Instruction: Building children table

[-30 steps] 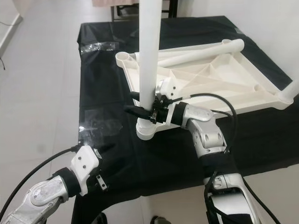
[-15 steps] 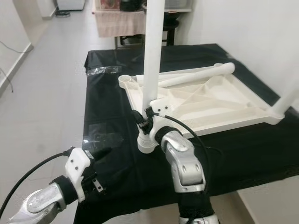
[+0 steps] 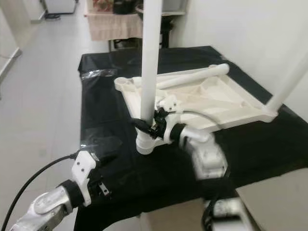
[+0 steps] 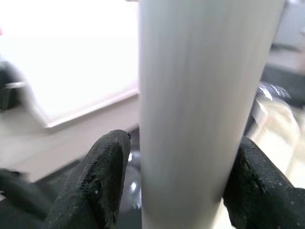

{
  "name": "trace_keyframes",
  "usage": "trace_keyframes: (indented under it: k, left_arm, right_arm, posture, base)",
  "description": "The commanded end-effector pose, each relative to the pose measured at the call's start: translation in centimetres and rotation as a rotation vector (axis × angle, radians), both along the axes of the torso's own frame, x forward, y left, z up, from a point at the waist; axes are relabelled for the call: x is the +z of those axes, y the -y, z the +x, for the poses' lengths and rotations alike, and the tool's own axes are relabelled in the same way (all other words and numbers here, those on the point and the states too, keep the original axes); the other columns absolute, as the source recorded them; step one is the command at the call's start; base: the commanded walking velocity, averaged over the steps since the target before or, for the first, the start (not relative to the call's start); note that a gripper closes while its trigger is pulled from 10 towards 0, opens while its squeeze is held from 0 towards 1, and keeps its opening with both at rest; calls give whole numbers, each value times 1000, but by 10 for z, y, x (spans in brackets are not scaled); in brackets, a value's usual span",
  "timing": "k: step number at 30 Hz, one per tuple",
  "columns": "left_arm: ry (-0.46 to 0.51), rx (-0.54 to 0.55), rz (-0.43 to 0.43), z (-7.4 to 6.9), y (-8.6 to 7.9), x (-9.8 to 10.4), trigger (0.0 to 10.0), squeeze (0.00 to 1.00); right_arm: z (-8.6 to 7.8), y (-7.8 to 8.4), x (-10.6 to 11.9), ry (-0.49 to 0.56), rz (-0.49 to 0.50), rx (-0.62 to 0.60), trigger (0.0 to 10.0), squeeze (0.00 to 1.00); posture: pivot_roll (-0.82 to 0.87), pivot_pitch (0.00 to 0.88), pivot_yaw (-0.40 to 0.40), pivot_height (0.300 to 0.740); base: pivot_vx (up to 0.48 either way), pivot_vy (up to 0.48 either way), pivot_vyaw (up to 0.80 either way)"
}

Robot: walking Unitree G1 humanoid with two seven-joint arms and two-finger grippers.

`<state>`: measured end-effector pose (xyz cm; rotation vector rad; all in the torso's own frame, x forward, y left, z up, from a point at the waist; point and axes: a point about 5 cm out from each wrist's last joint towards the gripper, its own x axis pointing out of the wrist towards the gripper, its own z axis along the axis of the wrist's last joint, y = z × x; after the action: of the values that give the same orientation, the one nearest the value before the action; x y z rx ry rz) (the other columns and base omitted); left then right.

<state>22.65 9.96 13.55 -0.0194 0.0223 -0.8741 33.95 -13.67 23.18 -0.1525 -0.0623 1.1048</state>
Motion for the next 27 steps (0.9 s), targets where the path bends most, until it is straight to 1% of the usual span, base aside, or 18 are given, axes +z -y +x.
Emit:
trace_keyframes:
  k: [1,2,3,4,5,6,8,11,16,17,18,20,21,23,24,25,26,27]
  left_arm:
    - [-33,-8,-9,0,1,-5,10000,0]
    - [-34,-11,-11,1,1,-5,10000,0]
    - [-35,-13,-11,2,2,-5,10000,0]
    - [-35,-13,-11,2,2,-5,10000,0]
    - [-37,-15,-14,3,2,-5,10000,0]
    - [-39,-15,-15,4,2,-5,10000,0]
    - [-41,-18,-17,5,2,-6,10000,0]
    - [-42,-18,-17,5,2,-6,10000,0]
    - [-46,-25,-16,7,2,-6,10000,0]
    - [-47,-28,-16,8,2,-6,10000,0]
    - [-47,-28,-16,8,2,-6,10000,0]
    - [-52,-34,-19,9,2,-6,10000,0]
    - [-52,-34,-19,9,2,-6,10000,0]
    - [-54,-36,-22,10,2,-6,10000,0]
    - [-54,-36,-22,10,2,-6,10000,0]
    - [-55,-37,-23,10,2,-6,10000,0]
    - [-55,-37,-24,10,2,-6,10000,0]
    - [-55,-37,-24,10,2,-6,10000,0]
  right_arm:
    - [-2,-10,-5,-16,-1,124,10000,0]
    - [1,-10,-3,-18,-4,155,10000,0]
    - [5,-11,0,-33,7,184,6980,0]
    - [5,-11,0,-33,7,184,6980,0]
    - [9,-10,3,-48,27,210,588,0]
    - [12,-8,4,-62,40,227,0,0]
    - [14,-5,3,-74,40,256,0,0]
    - [15,-4,2,-76,33,260,0,0]
    - [15,6,-4,-75,26,223,0,0]
    - [16,10,-8,-68,20,188,0,0]
    - [16,10,-8,-68,20,188,0,0]
    - [15,17,-16,-50,-14,84,0,0]
    - [15,17,-16,-50,-14,84,0,0]
    - [14,20,-22,-45,-26,-9,0,0]
    - [14,20,-22,-45,-26,-9,0,0]
    - [13,21,-24,-47,-26,-45,0,0]
    - [11,19,-32,-68,-23,-110,0,0]
    - [11,19,-32,-68,-23,-110,0,0]
  posture:
    - [-1,95,-57,740]
    - [-1,95,-57,740]
    - [7,92,-64,740]
    - [7,92,-64,740]
    - [11,90,-65,740]
    - [15,88,-68,740]
    - [17,87,-69,740]
    - [17,87,-69,740]
    - [4,87,-62,740]
    - [2,89,-58,740]
    - [2,89,-58,740]
    - [-10,96,-51,740]
    - [-10,96,-51,740]
    - [-16,99,-52,740]
    - [-16,99,-52,740]
    - [-16,99,-52,740]
    - [-17,99,-53,740]
    - [-17,99,-53,740]
  base:
    - [0,0,0]
    - [0,0,0]
    - [0,0,0]
    - [0,0,0]
    - [0,0,0]
    - [0,0,0]
    - [0,0,0]
    - [0,0,0]
    - [0,0,0]
    - [0,0,0]
    - [0,0,0]
    - [0,0,0]
    - [0,0,0]
    - [0,0,0]
    - [0,0,0]
    - [0,0,0]
    - [0,0,0]
    - [0,0,0]
